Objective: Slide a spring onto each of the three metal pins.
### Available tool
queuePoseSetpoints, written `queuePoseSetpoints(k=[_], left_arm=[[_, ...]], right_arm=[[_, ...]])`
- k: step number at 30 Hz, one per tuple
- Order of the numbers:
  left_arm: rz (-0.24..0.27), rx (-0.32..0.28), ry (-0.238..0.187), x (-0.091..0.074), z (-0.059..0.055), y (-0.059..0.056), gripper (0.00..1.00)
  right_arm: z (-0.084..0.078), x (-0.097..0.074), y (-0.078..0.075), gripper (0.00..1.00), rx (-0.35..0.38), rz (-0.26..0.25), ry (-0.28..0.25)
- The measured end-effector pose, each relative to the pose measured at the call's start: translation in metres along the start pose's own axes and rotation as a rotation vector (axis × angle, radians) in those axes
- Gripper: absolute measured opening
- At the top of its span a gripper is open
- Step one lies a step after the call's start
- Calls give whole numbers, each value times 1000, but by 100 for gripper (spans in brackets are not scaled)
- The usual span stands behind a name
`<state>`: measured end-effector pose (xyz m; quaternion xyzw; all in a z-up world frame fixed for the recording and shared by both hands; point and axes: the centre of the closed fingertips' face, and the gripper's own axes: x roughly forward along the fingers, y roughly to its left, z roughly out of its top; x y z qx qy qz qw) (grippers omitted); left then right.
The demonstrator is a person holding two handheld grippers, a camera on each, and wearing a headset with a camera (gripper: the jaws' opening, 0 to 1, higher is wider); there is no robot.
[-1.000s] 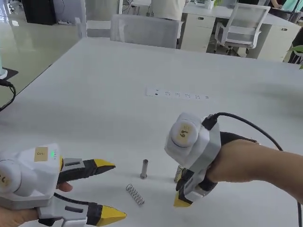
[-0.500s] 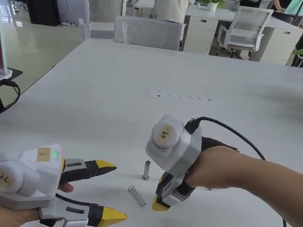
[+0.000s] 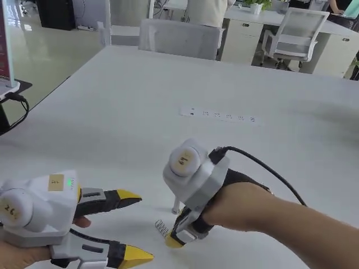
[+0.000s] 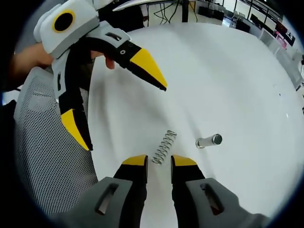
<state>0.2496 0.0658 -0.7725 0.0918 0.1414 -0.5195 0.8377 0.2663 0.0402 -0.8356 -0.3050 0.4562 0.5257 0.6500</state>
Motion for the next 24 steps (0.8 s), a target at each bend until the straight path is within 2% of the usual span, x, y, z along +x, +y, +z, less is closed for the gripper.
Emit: queuePoseSetpoints(k=[11,19,24], left_arm=[[-2,-2,-1,0,-2,1,58],[1,-4,0,-2,-4,3,57],[2,-4,0,-2,-5,4,57]], right_arm=[[-2,10,0,15,55,-8,4],[-6,13,-1,12,6,-36,25],[-12,11,-2,9,-48,-41,59]])
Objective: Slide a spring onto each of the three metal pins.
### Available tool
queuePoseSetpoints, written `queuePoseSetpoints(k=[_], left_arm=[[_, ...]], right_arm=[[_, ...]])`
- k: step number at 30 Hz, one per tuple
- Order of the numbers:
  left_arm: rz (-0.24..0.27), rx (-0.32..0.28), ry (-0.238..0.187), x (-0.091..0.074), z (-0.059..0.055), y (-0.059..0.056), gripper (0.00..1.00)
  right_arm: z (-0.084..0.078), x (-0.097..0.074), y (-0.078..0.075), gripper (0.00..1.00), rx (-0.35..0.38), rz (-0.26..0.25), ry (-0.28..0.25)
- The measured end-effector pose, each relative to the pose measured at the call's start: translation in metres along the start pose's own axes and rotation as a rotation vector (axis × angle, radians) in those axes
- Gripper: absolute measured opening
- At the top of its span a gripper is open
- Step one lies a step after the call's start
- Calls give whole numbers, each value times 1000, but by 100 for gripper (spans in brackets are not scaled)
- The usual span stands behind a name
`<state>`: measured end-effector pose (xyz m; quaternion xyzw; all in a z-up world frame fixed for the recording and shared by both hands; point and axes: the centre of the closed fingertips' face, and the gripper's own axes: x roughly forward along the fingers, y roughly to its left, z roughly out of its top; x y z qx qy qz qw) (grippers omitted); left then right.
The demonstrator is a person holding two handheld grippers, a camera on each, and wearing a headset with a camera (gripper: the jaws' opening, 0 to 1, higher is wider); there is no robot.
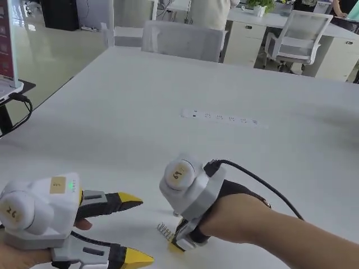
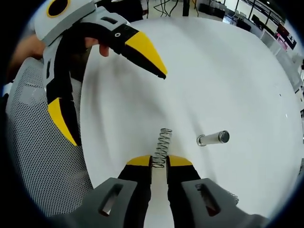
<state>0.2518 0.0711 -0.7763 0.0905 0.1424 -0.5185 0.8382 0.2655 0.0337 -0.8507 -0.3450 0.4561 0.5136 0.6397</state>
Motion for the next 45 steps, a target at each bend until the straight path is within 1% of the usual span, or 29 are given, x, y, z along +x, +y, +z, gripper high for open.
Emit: queuePoseSetpoints(k=[7,8,10,12,15,17,20,21,22,25,28,30,31,35,39,41,45], left_arm=[[-9,3,7,2,-2,-1,57],[-11,5,9,2,-3,-2,57],[-18,6,10,3,-3,-3,56],[-25,8,14,5,-3,-5,55],[-37,11,17,7,-2,-8,54],[-46,16,17,9,0,-10,52],[-63,20,13,12,3,-13,49],[-67,23,13,12,4,-14,48],[-75,27,11,13,6,-16,47],[-86,33,7,15,9,-18,45],[-100,42,3,18,13,-21,42],[-108,44,1,19,15,-23,40],[-118,47,-1,20,17,-25,38],[-138,56,-7,22,21,-29,33],[-166,66,-17,23,26,-35,28],[-176,70,-18,24,27,-37,24],[-193,74,-15,24,27,-40,18]], right_arm=[[-6,-3,3,8,-48,16,8],[-8,-3,5,8,-48,27,11],[-9,-5,7,8,-59,30,14],[-12,-10,13,8,-77,42,25],[-14,-19,16,8,-102,56,32],[-14,-26,17,8,-118,54,31],[-13,-37,19,8,-132,64,25],[-13,-42,21,8,-152,71,24],[-12,-46,22,8,-154,74,24],[-10,-56,25,8,-189,72,21],[-5,-67,30,8,-209,81,5],[-4,-70,31,8,-218,80,7],[-3,-73,31,8,-234,72,6],[-1,-78,36,8,-264,88,7],[0,-80,39,8,-296,91,8],[0,-81,41,8,-302,100,8],[0,-82,42,8,-320,99,13]])
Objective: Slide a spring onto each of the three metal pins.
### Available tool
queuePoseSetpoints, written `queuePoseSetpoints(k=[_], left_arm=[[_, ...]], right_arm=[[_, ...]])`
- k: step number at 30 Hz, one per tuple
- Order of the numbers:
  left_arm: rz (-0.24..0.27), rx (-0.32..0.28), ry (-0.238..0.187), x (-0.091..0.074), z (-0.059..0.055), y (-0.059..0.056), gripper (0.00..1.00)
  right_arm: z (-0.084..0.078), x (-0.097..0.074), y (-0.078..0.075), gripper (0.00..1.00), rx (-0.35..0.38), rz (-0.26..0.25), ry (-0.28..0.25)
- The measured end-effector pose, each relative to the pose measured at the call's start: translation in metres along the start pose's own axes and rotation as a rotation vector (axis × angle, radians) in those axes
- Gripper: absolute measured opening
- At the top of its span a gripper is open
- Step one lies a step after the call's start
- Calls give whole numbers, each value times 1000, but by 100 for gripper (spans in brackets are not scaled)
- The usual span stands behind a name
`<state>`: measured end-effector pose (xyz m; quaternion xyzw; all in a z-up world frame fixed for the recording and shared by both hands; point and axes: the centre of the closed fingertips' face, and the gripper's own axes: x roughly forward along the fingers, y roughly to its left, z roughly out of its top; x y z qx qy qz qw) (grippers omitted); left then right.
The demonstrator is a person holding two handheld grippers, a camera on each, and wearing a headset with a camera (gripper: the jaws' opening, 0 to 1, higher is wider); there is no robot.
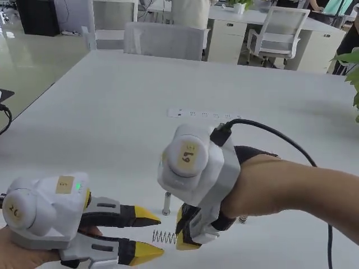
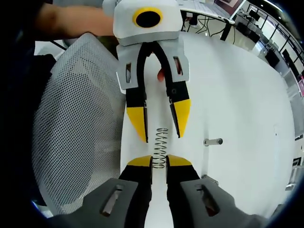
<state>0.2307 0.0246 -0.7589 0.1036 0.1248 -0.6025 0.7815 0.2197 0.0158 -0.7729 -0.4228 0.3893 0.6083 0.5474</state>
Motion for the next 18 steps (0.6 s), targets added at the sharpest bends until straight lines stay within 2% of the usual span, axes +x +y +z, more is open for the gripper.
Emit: queuePoseSetpoints(k=[11,18], left_arm=[[-25,5,-4,3,2,-4,6],[-38,12,0,4,2,-6,4]], right_arm=[[2,-2,1,8,-30,1,-4],[1,-1,3,8,-41,8,0]])
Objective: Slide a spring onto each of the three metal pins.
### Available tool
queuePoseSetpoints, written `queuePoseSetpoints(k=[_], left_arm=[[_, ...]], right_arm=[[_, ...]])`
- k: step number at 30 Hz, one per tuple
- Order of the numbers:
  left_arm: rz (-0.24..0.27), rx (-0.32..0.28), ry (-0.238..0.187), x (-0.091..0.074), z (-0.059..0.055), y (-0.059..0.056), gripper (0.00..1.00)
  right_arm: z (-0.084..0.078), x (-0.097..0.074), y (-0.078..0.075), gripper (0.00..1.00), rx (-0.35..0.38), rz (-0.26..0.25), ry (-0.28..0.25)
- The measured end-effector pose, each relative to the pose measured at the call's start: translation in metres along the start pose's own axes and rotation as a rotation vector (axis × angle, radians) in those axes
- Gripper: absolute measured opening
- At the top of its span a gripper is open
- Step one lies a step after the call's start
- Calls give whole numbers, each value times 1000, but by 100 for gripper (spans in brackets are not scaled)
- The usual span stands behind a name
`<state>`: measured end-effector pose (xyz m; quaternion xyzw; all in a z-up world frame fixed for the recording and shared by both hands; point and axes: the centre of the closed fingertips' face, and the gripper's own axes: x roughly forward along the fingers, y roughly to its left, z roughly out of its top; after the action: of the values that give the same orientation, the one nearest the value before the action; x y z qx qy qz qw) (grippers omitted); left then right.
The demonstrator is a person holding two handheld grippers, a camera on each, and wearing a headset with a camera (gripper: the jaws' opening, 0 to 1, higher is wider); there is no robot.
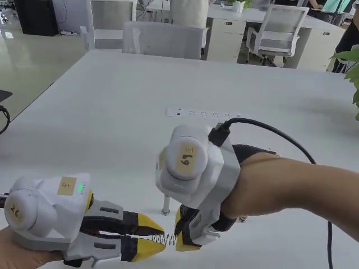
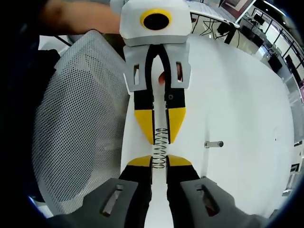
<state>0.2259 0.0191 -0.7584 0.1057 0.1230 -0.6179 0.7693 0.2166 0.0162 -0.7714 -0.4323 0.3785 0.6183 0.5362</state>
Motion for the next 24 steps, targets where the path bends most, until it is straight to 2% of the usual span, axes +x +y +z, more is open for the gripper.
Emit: queuePoseSetpoints(k=[13,24], left_arm=[[-22,5,-15,-1,5,-6,2],[-23,8,-39,-2,14,-7,3]], right_arm=[[-1,3,2,8,14,23,-34],[-6,11,4,9,26,37,-39]])
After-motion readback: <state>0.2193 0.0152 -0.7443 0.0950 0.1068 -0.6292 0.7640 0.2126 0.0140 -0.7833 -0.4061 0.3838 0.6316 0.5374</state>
